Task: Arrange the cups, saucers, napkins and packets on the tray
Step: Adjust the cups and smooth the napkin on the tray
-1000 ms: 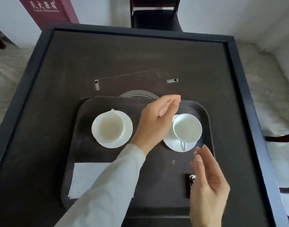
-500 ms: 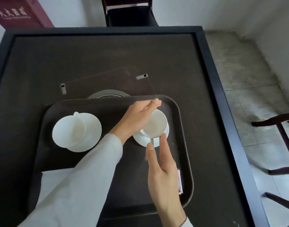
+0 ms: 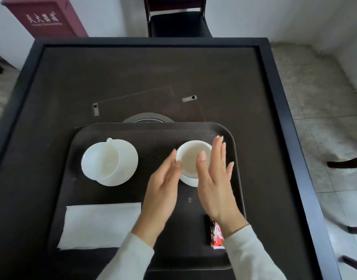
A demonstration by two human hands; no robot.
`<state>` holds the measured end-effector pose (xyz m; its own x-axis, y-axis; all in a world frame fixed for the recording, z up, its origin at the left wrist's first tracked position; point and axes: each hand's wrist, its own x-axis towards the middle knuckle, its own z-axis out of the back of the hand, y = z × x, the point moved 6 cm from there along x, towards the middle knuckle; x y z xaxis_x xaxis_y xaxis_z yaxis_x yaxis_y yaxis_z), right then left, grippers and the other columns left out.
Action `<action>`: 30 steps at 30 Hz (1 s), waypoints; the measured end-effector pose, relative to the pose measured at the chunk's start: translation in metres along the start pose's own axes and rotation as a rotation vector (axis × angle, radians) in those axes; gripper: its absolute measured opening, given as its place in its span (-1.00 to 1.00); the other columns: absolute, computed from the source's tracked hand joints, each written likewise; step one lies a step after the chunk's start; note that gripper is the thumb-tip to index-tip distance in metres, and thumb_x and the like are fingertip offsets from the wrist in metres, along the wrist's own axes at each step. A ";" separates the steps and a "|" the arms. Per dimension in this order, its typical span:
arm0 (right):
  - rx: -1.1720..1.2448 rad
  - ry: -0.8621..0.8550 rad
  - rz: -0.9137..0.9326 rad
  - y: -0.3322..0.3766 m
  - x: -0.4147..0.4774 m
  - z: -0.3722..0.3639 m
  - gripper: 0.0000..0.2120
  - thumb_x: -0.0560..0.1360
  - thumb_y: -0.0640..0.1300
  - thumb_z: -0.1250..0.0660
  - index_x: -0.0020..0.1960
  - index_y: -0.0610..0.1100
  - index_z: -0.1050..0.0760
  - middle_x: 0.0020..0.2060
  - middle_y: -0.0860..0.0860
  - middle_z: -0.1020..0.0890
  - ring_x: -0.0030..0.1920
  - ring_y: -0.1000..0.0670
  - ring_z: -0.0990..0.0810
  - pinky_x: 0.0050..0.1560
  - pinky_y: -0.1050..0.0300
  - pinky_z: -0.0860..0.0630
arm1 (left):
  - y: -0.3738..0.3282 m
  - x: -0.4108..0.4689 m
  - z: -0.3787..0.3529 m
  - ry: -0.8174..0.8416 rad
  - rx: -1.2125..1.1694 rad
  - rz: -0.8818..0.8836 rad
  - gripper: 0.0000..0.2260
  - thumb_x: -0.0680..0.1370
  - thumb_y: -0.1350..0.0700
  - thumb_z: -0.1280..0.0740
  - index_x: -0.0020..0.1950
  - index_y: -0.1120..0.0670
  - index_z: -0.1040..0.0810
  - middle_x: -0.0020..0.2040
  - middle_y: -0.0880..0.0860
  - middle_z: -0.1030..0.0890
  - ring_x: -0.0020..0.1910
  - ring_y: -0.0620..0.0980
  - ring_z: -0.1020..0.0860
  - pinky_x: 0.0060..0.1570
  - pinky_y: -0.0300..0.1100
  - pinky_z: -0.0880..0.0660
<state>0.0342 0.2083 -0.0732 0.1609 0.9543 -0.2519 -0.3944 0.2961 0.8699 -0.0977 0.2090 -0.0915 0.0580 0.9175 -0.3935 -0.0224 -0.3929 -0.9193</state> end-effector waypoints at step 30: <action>0.269 0.002 0.087 -0.012 0.040 0.010 -0.26 0.58 0.44 0.13 0.63 0.17 0.28 0.56 0.45 0.06 0.41 0.58 0.00 0.23 0.67 -0.07 | 0.029 -0.045 -0.023 -0.064 -0.016 0.016 -0.57 0.48 -0.32 -0.30 0.35 -0.44 -0.39 0.34 -0.46 -0.48 0.37 -0.40 -0.42 0.33 -0.47 -0.29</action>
<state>0.0542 0.2426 -0.0894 0.1349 0.9759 -0.1715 -0.1520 0.1914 0.9697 -0.0776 0.1546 -0.1000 -0.0064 0.9129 -0.4082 -0.0063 -0.4082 -0.9129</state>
